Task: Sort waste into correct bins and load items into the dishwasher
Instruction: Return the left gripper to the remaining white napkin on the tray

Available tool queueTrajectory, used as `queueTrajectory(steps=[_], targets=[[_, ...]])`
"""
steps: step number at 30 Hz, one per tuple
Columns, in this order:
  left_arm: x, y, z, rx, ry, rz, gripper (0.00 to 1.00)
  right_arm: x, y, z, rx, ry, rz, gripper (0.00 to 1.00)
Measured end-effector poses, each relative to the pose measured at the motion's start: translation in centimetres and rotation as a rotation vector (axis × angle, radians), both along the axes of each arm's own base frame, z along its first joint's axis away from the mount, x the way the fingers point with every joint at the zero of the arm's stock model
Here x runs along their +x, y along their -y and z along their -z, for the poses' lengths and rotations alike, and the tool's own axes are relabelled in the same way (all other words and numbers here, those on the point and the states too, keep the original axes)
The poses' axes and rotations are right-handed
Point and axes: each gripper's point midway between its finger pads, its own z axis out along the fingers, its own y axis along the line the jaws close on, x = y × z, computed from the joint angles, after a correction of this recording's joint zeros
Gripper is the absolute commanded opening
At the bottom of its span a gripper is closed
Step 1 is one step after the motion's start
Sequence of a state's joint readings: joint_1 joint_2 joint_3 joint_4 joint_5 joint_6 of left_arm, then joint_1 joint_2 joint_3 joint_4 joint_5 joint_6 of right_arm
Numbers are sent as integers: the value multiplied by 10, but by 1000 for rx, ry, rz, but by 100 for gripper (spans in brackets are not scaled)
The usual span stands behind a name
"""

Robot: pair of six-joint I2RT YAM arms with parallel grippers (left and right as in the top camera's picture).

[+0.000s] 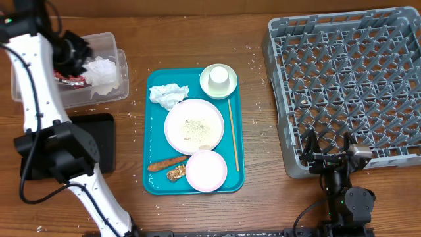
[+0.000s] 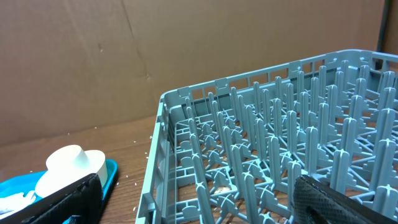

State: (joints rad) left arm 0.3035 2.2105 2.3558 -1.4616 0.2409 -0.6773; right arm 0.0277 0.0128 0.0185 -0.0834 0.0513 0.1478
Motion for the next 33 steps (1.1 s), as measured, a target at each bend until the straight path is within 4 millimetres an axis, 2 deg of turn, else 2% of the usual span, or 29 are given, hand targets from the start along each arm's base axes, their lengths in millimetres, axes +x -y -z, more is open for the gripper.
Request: queueTrajectory(steps=[7,11,14,16,17,24,29,33], targets=[[-15,84,4,-43,-89,220,50,0,0,0,0,0,0,100],[-25,117,8,7,-142,300,52,0,0,0,0,0,0,100],[-28,138,9,49,-164,323,56,0,0,0,0,0,0,100],[-29,149,10,73,-174,300,83,0,0,0,0,0,0,100],[-28,152,11,80,-177,279,88,0,0,0,0,0,0,100],[-18,156,32,86,-217,79,90,0,0,0,0,0,0,100],[-13,163,72,46,-307,19,83,0,0,0,0,0,0,100],[-15,173,102,-11,-388,8,81,0,0,0,0,0,0,100]])
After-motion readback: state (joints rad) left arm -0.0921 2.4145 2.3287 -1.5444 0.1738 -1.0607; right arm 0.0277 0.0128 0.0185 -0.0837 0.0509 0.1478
